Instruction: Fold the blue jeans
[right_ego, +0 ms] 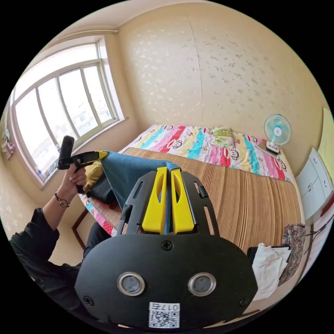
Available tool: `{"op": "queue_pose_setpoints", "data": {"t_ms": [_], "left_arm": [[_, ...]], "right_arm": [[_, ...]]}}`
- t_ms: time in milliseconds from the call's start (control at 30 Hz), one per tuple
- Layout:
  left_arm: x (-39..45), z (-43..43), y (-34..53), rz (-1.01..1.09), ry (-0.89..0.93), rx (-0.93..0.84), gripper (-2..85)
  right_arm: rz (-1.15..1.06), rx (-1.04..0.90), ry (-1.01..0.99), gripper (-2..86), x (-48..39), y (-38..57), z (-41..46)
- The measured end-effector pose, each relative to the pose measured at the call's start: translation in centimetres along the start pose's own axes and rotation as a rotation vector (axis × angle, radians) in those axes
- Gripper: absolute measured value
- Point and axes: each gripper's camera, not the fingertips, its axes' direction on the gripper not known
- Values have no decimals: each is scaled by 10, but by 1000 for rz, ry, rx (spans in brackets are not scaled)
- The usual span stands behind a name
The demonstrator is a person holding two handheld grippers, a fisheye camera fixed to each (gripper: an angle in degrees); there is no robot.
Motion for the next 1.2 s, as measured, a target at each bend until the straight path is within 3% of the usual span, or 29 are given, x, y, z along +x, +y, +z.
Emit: {"op": "queue_pose_setpoints", "data": {"t_ms": [167,367,533,633,733,833,1067,1200], "left_arm": [[-59,75,60,-1,-7,-122,-7],[-99,118,229,-41,82,-219,-7],[-108,146,330,-185,48,-274,2],[-125,141,342,-298,-1,-240,47],[-153,119,341,-462,71,-117,129],[-177,105,330,-550,122,-19,149],[-197,142,290,-609,174,-170,180],[-187,162,287,-632,101,-240,127]], "right_arm": [[108,-121,-116,21,57,81,100],[145,-188,-390,28,102,248,131],[269,-303,-333,41,109,338,157],[430,-389,-374,73,126,366,179],[602,-252,-575,137,158,373,177],[718,-200,-697,170,194,369,188],[740,-301,-853,191,222,347,233],[800,-337,-733,144,230,353,235]]}}
